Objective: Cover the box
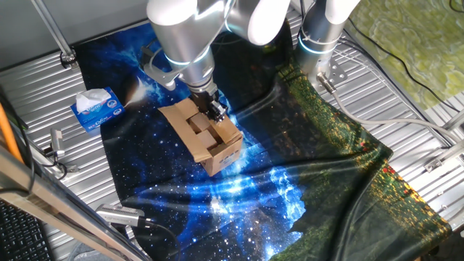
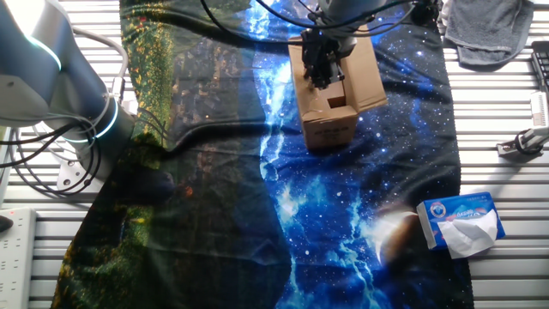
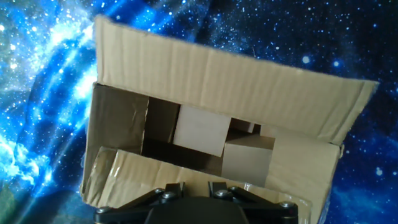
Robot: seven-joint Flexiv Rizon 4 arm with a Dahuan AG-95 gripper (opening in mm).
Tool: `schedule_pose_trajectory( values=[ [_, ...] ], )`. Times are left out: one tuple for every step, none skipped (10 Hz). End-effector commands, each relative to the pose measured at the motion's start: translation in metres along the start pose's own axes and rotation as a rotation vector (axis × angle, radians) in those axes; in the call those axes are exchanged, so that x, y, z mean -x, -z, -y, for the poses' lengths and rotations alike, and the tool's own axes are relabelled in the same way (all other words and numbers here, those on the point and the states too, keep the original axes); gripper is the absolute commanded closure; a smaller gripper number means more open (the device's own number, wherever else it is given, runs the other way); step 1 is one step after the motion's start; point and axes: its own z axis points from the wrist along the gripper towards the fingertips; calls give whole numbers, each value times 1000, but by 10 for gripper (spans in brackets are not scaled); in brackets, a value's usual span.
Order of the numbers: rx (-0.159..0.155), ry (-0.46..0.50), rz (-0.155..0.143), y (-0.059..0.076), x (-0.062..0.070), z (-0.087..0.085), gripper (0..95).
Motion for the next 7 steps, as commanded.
schedule_pose_trajectory(
  values=[
    [-1, 1, 2, -3, 1, 1, 760],
    [0, 1, 2, -1, 1, 1, 760],
    [0, 1, 0, 1, 2, 0, 760],
    [-1, 0, -3, 6, 4, -1, 760],
    [-2, 2, -3, 9, 6, -1, 760],
    [-2, 4, -1, 12, 7, -1, 760],
    [-2, 2, -2, 16, 9, -2, 760]
  ],
)
